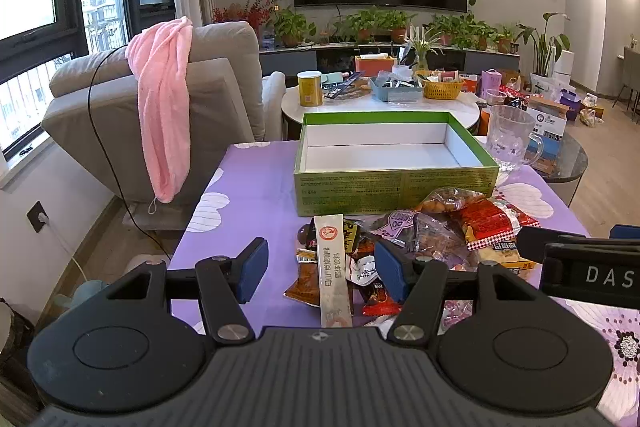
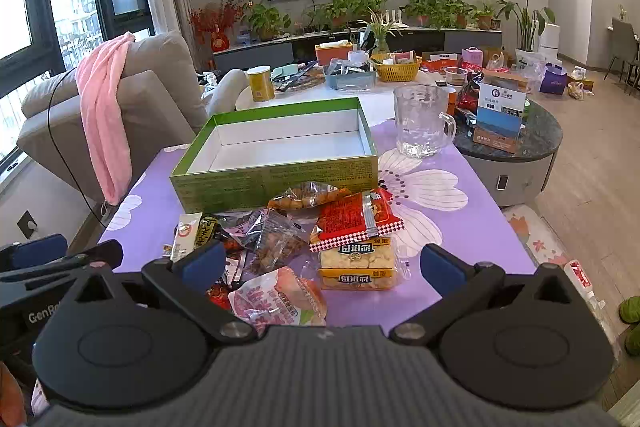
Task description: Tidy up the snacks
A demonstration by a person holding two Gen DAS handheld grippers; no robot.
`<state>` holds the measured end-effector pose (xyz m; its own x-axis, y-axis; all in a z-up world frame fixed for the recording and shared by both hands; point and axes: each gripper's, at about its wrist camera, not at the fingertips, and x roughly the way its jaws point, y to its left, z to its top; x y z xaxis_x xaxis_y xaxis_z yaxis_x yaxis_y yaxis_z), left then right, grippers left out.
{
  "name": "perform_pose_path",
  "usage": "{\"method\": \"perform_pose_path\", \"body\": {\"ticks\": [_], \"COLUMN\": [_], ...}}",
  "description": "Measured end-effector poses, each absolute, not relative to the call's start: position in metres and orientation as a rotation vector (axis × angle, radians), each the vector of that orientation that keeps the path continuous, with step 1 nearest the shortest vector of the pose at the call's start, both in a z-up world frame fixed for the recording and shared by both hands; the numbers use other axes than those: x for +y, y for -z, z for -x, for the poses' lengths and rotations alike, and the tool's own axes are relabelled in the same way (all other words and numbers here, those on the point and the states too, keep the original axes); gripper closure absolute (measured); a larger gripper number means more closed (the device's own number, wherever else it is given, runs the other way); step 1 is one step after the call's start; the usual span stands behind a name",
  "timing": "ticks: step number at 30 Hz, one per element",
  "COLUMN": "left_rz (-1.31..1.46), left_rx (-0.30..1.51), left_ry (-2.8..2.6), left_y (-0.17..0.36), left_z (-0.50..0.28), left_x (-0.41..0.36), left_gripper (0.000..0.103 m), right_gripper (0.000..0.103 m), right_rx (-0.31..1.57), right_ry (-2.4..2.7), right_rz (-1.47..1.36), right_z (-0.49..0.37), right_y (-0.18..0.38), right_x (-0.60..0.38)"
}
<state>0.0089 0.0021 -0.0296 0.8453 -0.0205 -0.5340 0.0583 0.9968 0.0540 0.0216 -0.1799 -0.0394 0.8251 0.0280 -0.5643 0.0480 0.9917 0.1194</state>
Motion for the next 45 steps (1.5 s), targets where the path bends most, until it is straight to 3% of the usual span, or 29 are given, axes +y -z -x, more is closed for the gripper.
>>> {"method": "perform_pose_path", "body": {"ticks": [45], "left_rz": [-0.016], "left_rx": [0.628], "left_ry": [0.01], "left_y": [0.054], "left_z": [-0.014], "left_x": [0.019], "left_gripper": [0.047], "right_gripper": [0.022], "right_rx": [0.632], "right_ry": [0.018], "right_rz": [-0.114], "right_z": [-0.016], "right_y": [0.054], "right_x": [-0.19]}}
